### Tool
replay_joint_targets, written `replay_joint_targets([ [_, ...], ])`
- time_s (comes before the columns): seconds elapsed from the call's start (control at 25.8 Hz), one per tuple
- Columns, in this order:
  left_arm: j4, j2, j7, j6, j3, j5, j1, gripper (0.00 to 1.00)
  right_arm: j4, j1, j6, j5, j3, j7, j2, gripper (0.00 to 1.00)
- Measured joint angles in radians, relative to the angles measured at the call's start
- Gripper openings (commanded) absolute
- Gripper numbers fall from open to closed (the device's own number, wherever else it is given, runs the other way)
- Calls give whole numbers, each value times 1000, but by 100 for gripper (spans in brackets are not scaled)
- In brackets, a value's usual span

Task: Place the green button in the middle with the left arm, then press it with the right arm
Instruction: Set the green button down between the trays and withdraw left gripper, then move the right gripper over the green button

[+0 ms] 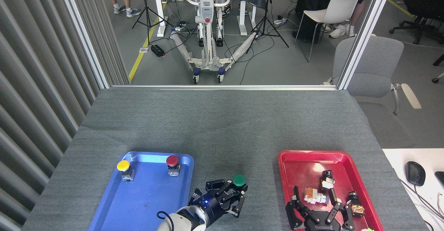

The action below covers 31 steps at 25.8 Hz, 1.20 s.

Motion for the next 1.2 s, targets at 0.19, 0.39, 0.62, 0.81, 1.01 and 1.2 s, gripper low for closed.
replay_joint_targets([
  [0.19, 1, -2, 8, 22, -34, 9, 1, 23, 0, 0, 0, 0, 7, 0, 2, 100],
  [0.39, -4, -2, 51, 28, -36, 14, 9, 99, 0, 0, 14, 1, 14, 1, 4, 100],
  [0.62, -33, -2, 98, 25, -32, 15, 36, 99, 0, 0, 17, 1, 16, 6, 5, 100],
  [0.81, -156, 3, 105, 33, -29, 11, 106, 99, 0, 3, 18, 3, 20, 9, 5, 99],
  [1.01, -479, 107, 112, 224, -6, 5, 285, 99, 0, 4, 18, 3, 36, 9, 7, 86],
  [1.2, -699, 239, 115, 475, 83, 13, 458, 99, 1, 5, 11, 5, 60, 8, 12, 62],
])
